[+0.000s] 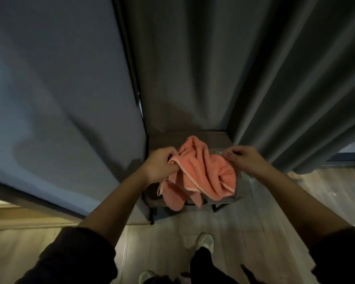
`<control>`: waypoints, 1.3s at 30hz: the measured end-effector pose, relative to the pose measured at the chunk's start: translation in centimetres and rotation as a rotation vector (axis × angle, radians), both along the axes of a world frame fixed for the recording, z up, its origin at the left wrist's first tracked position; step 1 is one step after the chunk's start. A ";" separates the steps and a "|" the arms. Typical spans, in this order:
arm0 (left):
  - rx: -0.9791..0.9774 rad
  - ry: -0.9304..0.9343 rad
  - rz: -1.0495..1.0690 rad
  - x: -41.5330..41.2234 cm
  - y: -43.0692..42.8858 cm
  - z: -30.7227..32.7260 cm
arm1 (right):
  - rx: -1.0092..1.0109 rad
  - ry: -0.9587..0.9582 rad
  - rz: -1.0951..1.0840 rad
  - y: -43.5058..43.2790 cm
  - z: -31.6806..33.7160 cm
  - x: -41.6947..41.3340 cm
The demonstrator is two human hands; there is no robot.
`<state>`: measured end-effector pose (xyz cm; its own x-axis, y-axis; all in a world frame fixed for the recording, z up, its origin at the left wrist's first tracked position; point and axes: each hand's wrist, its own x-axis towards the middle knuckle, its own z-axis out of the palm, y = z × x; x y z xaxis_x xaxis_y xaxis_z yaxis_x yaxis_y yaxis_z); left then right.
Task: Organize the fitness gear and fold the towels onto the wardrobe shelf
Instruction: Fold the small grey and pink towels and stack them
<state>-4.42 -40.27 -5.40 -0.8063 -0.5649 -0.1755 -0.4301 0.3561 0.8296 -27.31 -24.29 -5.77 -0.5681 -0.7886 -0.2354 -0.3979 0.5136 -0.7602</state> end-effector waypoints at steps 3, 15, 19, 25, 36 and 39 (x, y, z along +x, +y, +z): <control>-0.038 -0.005 -0.011 5.9 0.1 1.2 | 0.068 -0.019 0.080 -0.4 1.4 5.5; -0.133 -0.051 0.270 29.2 -0.6 2.1 | 0.078 -0.105 0.568 -7.9 4.6 27.0; -0.160 -0.039 0.450 35.1 -0.7 2.6 | 0.060 -0.068 0.740 -11.8 5.3 32.2; -0.071 -0.004 0.699 41.0 -0.1 2.6 | 0.026 -0.164 0.873 -16.5 4.7 39.5; 0.098 0.077 0.998 48.1 -5.1 1.9 | 0.020 -0.290 1.119 -25.7 2.6 50.1; 0.172 0.143 1.020 48.7 -6.7 2.2 | 0.001 -0.274 1.141 -28.3 2.1 51.5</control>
<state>44.31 -47.01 -3.21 0.0194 -0.9657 -0.2588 -0.3542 -0.2487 0.9015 24.22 -52.55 -3.68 0.5378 -0.8078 -0.2414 -0.4515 -0.0341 -0.8916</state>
